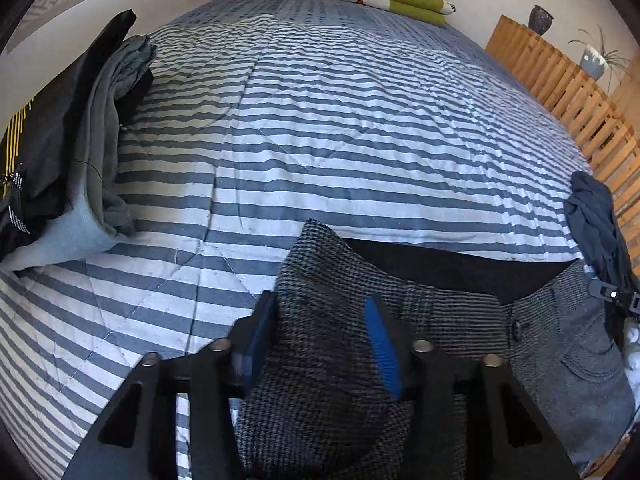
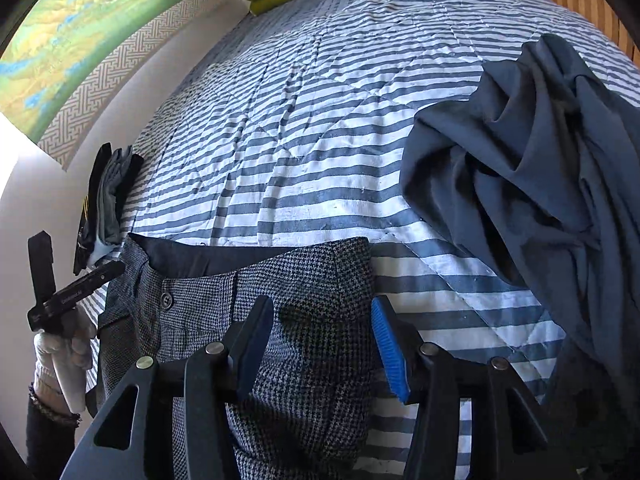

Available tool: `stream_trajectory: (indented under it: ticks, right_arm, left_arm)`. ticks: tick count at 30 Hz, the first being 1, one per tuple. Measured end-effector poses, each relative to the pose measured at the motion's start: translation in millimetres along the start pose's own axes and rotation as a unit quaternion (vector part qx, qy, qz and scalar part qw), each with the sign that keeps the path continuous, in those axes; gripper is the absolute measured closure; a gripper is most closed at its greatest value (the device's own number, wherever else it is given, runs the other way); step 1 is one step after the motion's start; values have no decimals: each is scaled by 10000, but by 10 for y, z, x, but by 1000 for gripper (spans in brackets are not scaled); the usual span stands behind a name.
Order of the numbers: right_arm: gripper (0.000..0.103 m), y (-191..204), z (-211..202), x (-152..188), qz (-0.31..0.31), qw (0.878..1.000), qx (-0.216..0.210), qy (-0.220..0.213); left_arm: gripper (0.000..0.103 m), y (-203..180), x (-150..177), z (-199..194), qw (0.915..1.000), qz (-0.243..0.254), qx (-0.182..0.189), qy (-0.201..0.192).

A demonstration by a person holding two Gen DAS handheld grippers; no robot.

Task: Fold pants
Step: 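Hold the shorts up with both grippers and shake them out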

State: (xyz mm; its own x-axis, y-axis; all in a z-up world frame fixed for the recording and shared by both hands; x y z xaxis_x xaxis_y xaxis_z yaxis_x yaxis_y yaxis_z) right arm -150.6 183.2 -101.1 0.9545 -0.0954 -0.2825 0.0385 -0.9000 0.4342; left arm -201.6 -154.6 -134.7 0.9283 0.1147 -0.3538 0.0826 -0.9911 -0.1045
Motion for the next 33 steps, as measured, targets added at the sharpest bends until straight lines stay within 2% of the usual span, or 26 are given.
stream_trajectory:
  ticks: [1,3,4,5,6,9,13,15,19,23,28,33]
  right_arm:
    - [56,-2,25,-8,24,10000,-39,31]
    - [60,-15,63,-26,94,9999,-72,58]
    - [73,-21,67,-33,143,9999,-64,58]
    - [79,-23,58,-37,186,9998,-75,55]
    - [81,-10,11,-35,222,9997,-111,-17]
    - [86,124,-295,-3,83,9990,-178,-396]
    - [88,397,-1056,76,-195,9921,-398,-1174]
    - [88,569,-1553,151,-440,9839,-439,-1675]
    - [89,889,-2533,390,-829,9591,-555,-2649]
    - [89,1176,-3317,822,-1257,9303,-491,-3410]
    - [89,1366,-3855,1385,-1595,9083,-409,-3844]
    - [89,1423,-4140,1740,-1636,9012,-620,-3965]
  left_arm:
    - [78,5,-5,14,10000,-20,-79,16]
    - [89,73,-12,-34,9997,-199,130,-13]
    - [91,121,-14,-97,9991,-326,274,-56]
    - [92,167,-13,-177,9982,-438,392,-135]
    - [92,203,-14,-282,9969,-542,516,-229]
    - [94,244,-29,-743,9921,-717,843,-593]
    - [94,126,29,-1694,9824,-500,1122,-1404]
    - [94,62,99,-2233,9737,-441,1261,-1844]
    - [94,-74,377,-3265,9519,-276,1465,-2678]
    - [94,-183,831,-4080,9345,1,1488,-3233]
    - [94,-283,1343,-4762,9212,207,1504,-3582]
    - [94,-215,1688,-5212,9174,266,1578,-3645]
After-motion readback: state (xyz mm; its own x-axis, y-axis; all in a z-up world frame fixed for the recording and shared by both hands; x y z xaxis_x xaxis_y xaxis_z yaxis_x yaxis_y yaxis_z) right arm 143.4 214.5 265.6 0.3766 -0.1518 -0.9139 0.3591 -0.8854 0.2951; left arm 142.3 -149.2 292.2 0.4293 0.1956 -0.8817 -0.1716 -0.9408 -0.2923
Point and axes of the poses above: each gripper's, at about its wrist camera, not at the fingertips, and z roughly the way its jaws point, y to its left, x to its underside, the point moved 1 cm from there along z, roughly the way its jaws point, and after that the axes turned 5 degrees about y, right-handed, at the moved point
